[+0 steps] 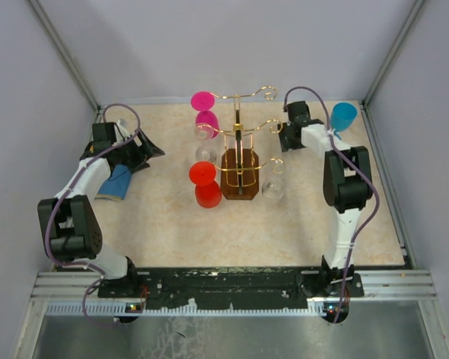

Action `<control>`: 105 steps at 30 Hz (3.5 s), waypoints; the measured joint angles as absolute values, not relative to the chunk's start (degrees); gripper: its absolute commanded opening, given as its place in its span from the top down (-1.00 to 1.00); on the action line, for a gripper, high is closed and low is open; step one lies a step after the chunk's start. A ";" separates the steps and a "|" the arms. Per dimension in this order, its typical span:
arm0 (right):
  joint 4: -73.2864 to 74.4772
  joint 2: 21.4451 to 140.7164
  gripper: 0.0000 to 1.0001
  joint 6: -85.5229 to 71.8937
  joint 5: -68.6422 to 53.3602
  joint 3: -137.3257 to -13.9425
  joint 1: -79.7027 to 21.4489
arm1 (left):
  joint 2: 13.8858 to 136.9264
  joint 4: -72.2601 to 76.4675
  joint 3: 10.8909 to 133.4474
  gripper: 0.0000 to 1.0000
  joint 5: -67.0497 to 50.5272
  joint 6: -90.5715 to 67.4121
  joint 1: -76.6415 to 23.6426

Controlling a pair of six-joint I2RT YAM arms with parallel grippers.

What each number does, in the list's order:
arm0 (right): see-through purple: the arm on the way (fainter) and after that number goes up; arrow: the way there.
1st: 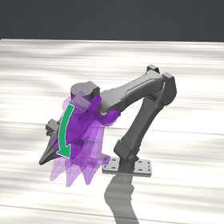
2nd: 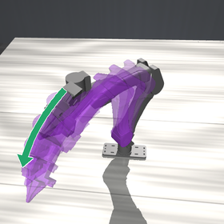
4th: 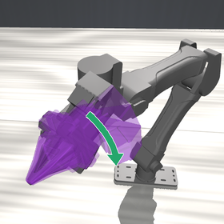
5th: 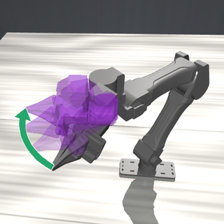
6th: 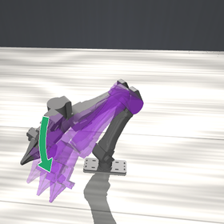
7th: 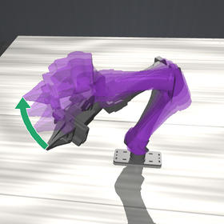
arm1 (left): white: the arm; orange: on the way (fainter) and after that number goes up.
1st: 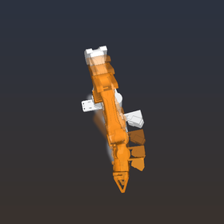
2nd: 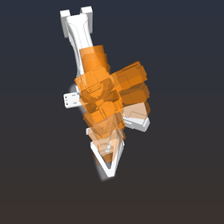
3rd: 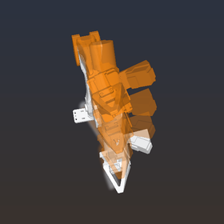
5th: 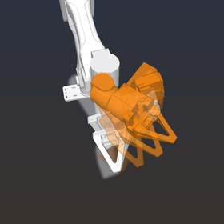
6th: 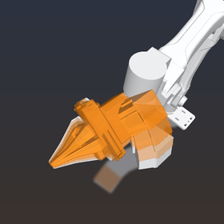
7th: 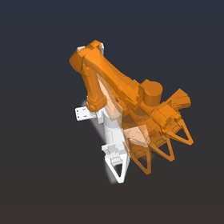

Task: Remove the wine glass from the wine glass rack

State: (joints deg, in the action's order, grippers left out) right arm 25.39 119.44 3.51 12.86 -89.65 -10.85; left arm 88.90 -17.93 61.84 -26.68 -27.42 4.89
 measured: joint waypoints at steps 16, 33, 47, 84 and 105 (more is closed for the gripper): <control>27.51 105.86 -0.43 0.21 10.70 -88.88 -10.44 | 88.18 -17.91 61.80 -0.76 -25.91 -27.22 4.89; 30.79 79.61 -0.16 -11.29 8.03 -78.13 -8.43 | 88.16 -17.93 61.78 -0.75 -24.91 -27.18 4.89; 31.14 56.82 -0.19 -24.36 -14.76 -67.05 -8.10 | 88.16 -17.91 61.78 -0.75 -25.23 -27.24 4.89; 26.61 53.19 0.38 -29.67 -31.83 -55.09 -8.08 | 87.85 -16.86 60.82 -0.74 -26.48 -27.42 4.10; 25.71 52.27 0.50 -31.11 -32.45 -53.98 -8.05 | 87.22 -16.80 60.42 -0.74 -26.59 -27.42 3.84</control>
State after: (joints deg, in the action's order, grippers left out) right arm 25.71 52.27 -31.11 -32.45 -53.98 -8.05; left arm 87.22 -16.80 60.42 -26.59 -27.42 3.84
